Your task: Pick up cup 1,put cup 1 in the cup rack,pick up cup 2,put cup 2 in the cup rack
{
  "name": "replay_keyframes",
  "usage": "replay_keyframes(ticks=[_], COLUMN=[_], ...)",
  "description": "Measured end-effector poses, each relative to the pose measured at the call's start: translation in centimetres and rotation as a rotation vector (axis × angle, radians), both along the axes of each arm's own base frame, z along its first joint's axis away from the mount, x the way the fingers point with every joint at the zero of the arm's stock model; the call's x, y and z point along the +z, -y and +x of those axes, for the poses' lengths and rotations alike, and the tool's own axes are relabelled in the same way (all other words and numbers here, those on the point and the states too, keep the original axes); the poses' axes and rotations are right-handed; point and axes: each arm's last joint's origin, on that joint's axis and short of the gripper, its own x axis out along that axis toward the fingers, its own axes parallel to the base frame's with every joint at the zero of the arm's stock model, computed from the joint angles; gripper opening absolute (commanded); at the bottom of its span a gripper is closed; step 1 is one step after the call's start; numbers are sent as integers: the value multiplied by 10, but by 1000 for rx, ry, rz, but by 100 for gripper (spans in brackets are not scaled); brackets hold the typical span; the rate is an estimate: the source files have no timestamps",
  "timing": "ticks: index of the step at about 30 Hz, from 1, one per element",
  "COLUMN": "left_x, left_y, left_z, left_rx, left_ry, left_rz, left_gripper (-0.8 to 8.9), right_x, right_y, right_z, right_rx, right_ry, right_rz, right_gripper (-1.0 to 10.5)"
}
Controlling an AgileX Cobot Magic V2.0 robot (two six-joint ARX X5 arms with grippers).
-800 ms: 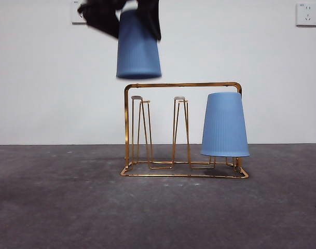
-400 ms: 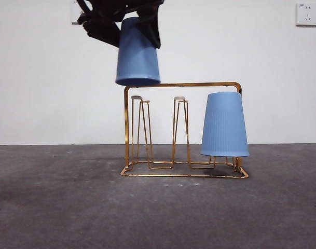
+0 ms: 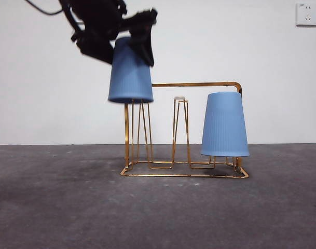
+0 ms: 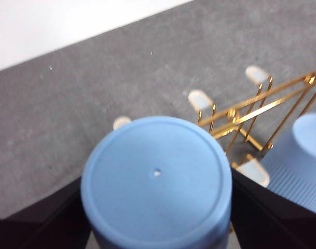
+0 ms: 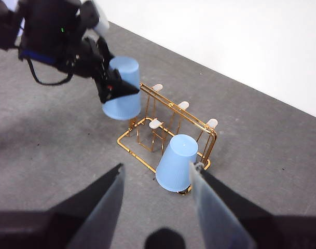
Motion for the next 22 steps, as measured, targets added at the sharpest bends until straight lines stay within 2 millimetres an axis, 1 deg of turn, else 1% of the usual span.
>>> replay_keyframes(ticks=[3, 8, 10, 14, 17, 19, 22], left_x=[-12, -15, -19, -43, -58, -61, -62], left_y=[-1, 1, 2, 9, 12, 13, 13], left_z=[-1, 1, 4, 13, 17, 19, 19], left_rx=[5, 6, 1, -5, -8, -7, -6], left_ry=[-7, 14, 7, -58, -97, -107, -102], left_rz=[-5, -26, -26, 8, 28, 28, 23], left_gripper=[-7, -7, -6, -6, -6, -6, -7], right_x=[0, 0, 0, 0, 0, 0, 0], right_y=[0, 0, 0, 0, 0, 0, 0], right_z=[0, 0, 0, 0, 0, 0, 0], right_rx=[-1, -3, -3, -5, -10, -11, -13], right_ry=[-1, -3, -3, -6, -11, -13, -16], right_rz=[2, 5, 5, 10, 17, 20, 24], right_gripper=[216, 216, 216, 216, 216, 216, 216])
